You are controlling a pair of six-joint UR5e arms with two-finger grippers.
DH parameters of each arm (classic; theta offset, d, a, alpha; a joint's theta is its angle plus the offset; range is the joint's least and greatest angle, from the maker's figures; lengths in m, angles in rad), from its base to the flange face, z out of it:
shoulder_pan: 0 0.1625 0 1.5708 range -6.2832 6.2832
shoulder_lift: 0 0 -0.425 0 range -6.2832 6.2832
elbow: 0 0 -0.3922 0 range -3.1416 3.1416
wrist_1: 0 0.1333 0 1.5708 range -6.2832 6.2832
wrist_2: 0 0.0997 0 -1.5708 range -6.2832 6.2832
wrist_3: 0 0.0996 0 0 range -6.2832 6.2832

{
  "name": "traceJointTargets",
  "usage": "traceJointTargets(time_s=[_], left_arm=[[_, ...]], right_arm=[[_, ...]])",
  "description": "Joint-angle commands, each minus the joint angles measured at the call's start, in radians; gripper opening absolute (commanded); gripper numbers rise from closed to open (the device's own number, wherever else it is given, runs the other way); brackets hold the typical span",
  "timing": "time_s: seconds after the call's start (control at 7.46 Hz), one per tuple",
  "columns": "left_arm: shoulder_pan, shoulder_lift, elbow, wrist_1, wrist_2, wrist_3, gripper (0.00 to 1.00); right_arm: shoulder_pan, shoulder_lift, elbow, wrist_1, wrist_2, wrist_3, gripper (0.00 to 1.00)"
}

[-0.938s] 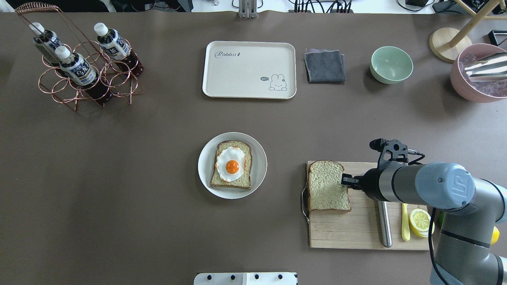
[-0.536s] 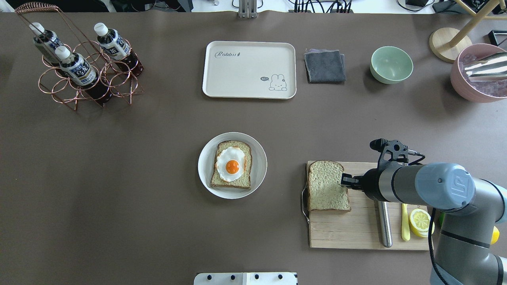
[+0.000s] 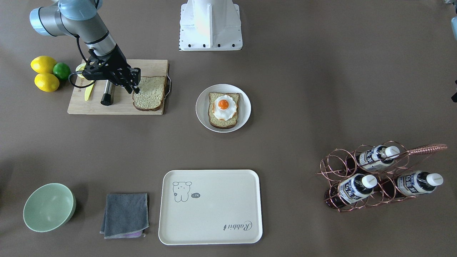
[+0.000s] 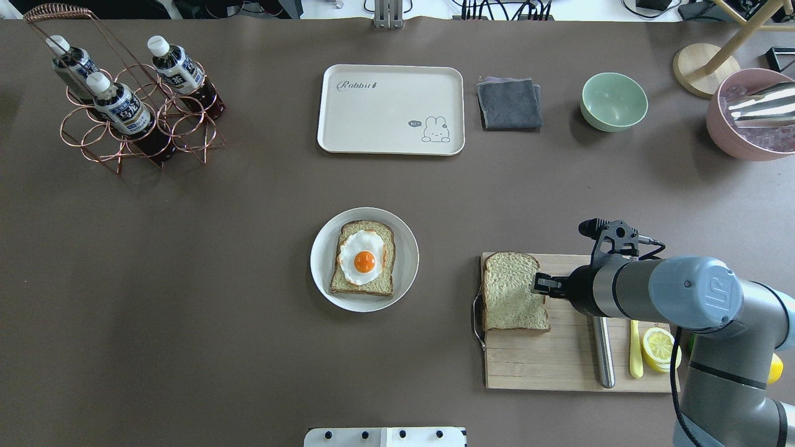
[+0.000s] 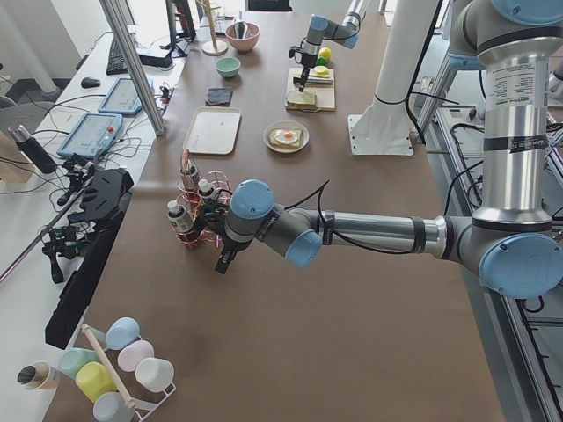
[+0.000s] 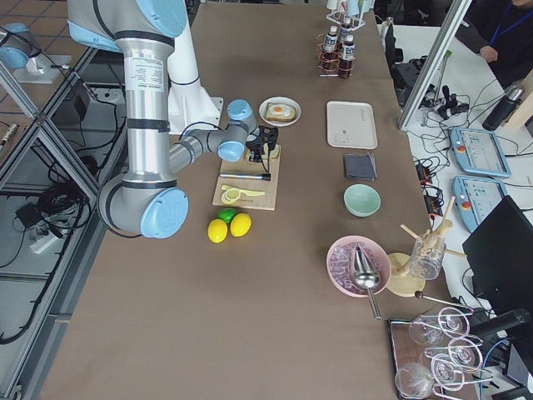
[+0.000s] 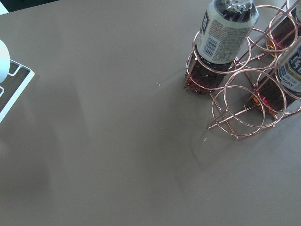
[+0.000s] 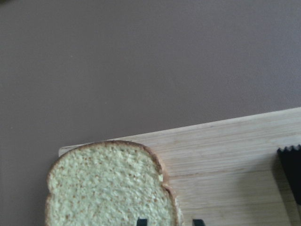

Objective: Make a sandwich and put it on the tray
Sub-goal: 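Lower the right gripper and grasp the bread slice edge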

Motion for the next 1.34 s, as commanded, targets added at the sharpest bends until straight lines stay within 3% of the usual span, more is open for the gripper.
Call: traceJointTargets(time_s=[0.0,0.13,0.27,0.4,1.21], left_arm=[[0.0,0.0,0.0,0.0,0.0,0.0,0.98],[0.0,0.0,0.0,0.0,0.0,0.0,0.98],[0.0,0.0,0.0,0.0,0.0,0.0,0.98],[0.0,0.0,0.0,0.0,0.0,0.0,0.98],[0.0,0.0,0.0,0.0,-0.002,0.0,0.98]], right_arm=[[-0.007,0.008,-0.012,0.0,-0.005,0.003,0.43],[-0.007,0.013,-0.015,0.0,-0.007,0.006,0.41],[-0.009,0.014,-0.013,0.0,-0.009,0.007,0.27],[-0.007,0.013,-0.007,0.002,-0.009,0.016,0.0],[0.01,0.043,0.096,0.0,0.004,0.016,0.0]])
